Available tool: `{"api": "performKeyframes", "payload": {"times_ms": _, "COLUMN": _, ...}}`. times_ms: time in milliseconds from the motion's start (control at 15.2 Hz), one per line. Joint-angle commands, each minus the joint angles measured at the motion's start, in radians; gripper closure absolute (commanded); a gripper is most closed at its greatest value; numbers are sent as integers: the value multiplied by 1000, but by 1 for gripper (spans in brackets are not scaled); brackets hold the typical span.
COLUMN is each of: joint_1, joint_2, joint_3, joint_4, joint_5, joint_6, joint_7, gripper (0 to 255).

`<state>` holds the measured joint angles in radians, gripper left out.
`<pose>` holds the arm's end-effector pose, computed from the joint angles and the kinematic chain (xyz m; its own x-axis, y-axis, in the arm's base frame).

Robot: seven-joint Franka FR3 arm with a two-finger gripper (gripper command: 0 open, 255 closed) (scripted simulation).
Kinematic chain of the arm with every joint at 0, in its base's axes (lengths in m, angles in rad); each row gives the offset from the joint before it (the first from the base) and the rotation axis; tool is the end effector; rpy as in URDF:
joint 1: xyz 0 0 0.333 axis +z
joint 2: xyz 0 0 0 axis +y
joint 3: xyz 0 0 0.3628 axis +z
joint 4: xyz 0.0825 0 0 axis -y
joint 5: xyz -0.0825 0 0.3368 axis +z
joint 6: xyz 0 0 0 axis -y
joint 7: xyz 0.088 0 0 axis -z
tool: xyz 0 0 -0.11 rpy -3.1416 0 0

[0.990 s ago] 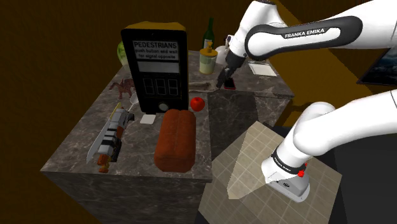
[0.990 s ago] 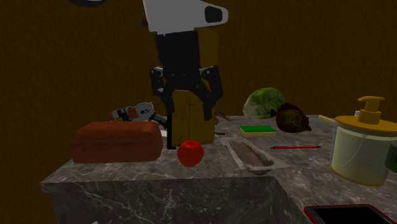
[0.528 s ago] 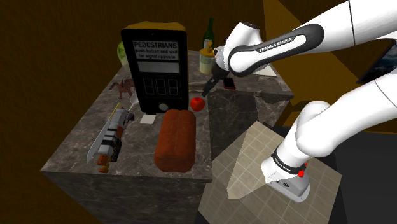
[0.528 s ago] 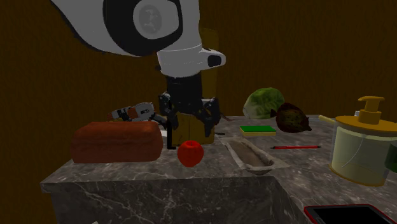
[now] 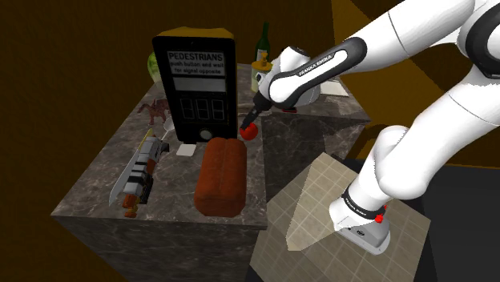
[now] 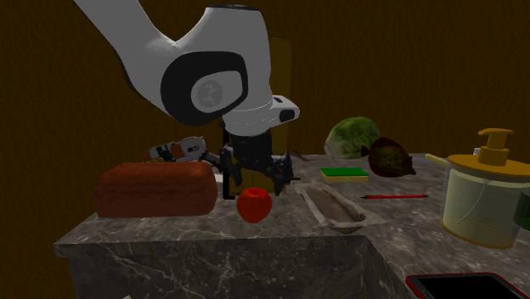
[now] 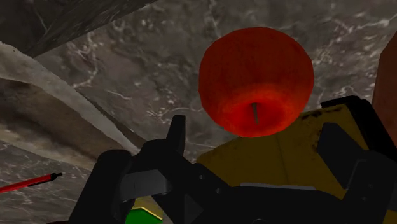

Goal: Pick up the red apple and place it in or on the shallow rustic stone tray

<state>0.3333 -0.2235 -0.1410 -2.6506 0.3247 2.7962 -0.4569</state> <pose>0.3989 0.0612 0.4309 0.8668 0.3112 0.3896 0.3661 -0.9276 -0.0736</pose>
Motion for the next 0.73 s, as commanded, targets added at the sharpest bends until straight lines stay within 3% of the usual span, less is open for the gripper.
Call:
{"api": "performKeyframes", "payload": {"times_ms": 0, "joint_1": 18, "joint_2": 37, "joint_3": -5, "joint_4": 6, "joint_5": 30, "joint_6": 32, "joint_7": -19, "gripper": 0}}
{"api": "performKeyframes", "payload": {"times_ms": 594, "joint_1": 32, "joint_2": 65, "joint_3": -11, "joint_4": 13, "joint_5": 56, "joint_6": 52, "joint_7": -39, "gripper": 0}}
{"api": "performKeyframes", "payload": {"times_ms": 660, "joint_1": 32, "joint_2": 65, "joint_3": -11, "joint_4": 12, "joint_5": 56, "joint_6": 52, "joint_7": -39, "gripper": 255}}
